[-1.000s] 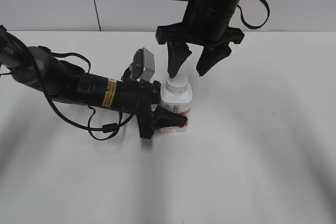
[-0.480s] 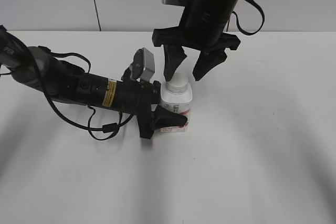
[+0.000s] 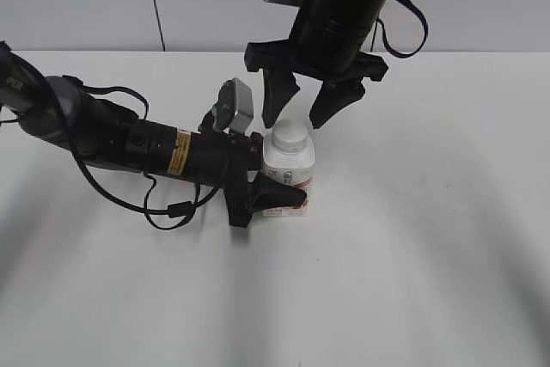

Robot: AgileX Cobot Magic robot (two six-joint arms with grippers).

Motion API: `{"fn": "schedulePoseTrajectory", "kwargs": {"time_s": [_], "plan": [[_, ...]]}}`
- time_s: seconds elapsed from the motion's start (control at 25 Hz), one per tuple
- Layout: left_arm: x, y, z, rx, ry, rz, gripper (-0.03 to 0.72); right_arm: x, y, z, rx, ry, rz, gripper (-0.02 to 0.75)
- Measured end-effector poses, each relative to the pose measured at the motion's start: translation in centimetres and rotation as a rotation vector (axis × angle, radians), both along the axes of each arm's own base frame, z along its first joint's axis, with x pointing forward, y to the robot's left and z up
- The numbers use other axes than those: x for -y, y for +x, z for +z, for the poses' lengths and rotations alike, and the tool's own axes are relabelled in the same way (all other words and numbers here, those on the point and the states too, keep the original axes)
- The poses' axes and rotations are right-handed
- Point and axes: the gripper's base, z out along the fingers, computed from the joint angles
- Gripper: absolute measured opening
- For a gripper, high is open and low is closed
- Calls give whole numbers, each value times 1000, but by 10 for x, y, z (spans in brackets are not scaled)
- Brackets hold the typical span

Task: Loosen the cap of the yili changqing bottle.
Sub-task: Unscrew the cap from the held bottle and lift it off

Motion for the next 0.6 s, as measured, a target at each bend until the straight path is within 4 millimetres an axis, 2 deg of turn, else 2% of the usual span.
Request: {"fn": "schedulePoseTrajectory", "kwargs": {"time_s": [0.32,0.6], "plan": [[0,0,0,0,0,1,394,-3,2,-15,-40,-6,-3,515],[0,0,0,0,0,1,394,-3,3,-20,-57,-13,-1,515]]}}
